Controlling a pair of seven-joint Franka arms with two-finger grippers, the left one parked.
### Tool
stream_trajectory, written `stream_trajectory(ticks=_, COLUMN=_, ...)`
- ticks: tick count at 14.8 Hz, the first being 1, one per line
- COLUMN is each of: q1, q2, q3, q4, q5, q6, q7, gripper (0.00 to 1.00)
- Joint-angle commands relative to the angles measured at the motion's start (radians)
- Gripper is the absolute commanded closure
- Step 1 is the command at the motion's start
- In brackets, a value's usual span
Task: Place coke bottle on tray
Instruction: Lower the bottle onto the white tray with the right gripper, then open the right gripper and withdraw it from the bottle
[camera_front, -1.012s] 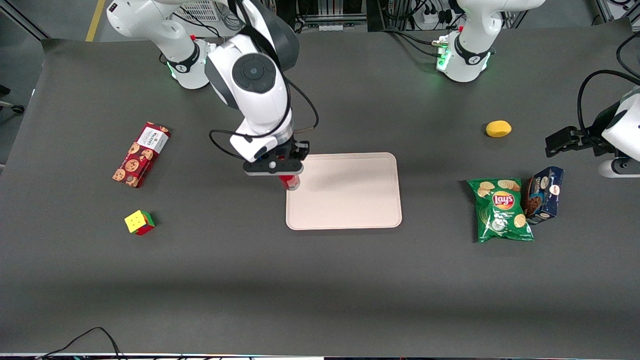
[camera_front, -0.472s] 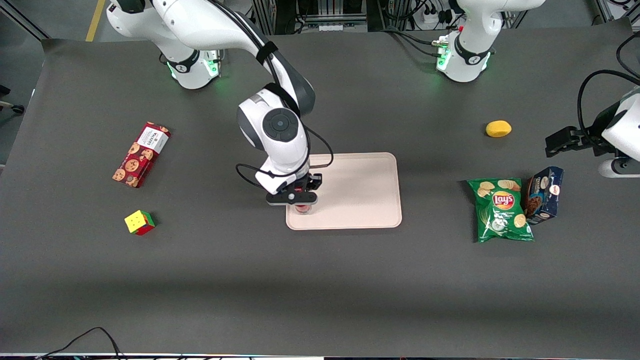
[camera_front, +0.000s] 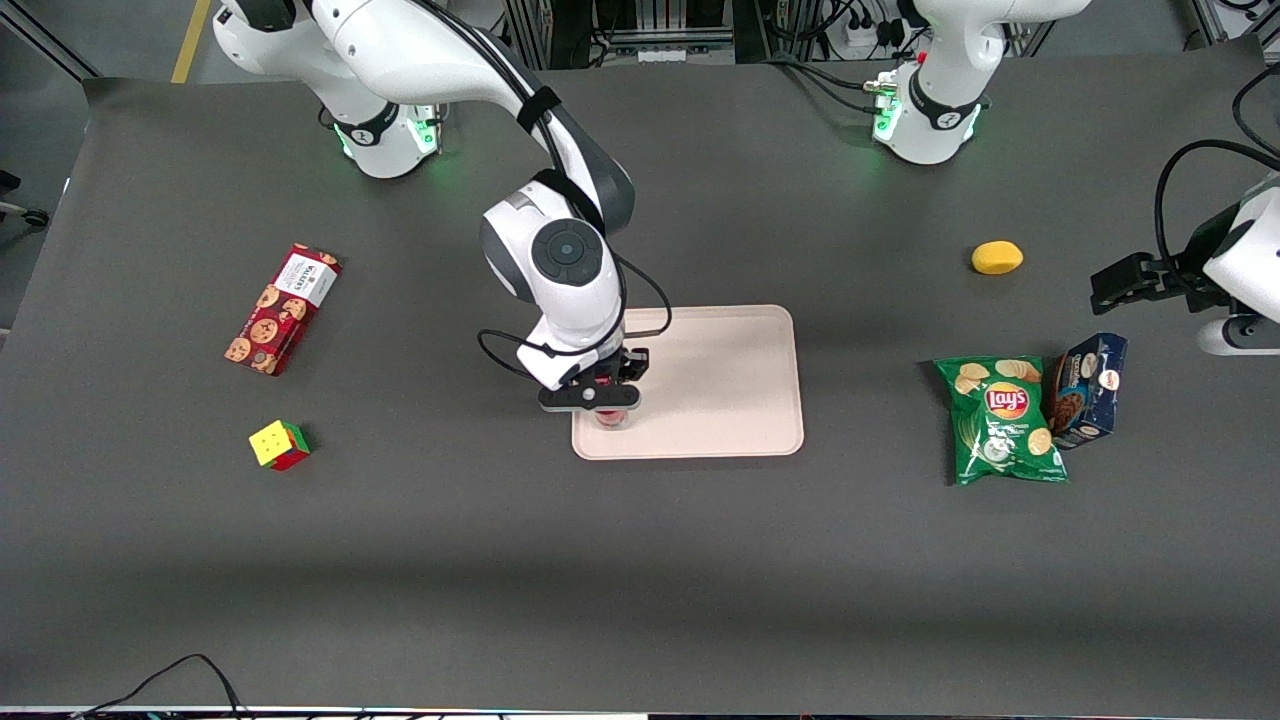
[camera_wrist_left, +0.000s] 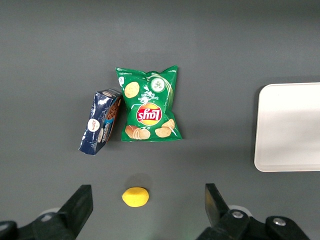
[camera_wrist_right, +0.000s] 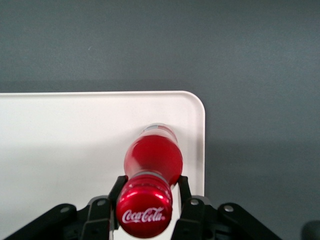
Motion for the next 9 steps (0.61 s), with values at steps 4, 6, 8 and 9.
stream_trajectory(ticks=4, q1=0.000, q2=0.024, q3=0.006, q4=0.026, q5=0.019, q6=-0.009, q7=0.009, gripper=1.00)
stream_trajectory(ticks=6, q1=0.000, q2=0.032, q3=0.006, q4=0.026, q5=0.020, q6=-0.009, q7=0.009, gripper=1.00)
stream_trajectory(ticks=8, q1=-0.001, q2=0.034, q3=0.006, q4=0.027, q5=0.029, q6=-0.009, q7=0.013, gripper=0.79)
stream_trajectory(ticks=9, q1=-0.003, q2=0.035, q3=0.006, q4=0.027, q5=0.043, q6=-0.009, q7=0.021, gripper=0.63)
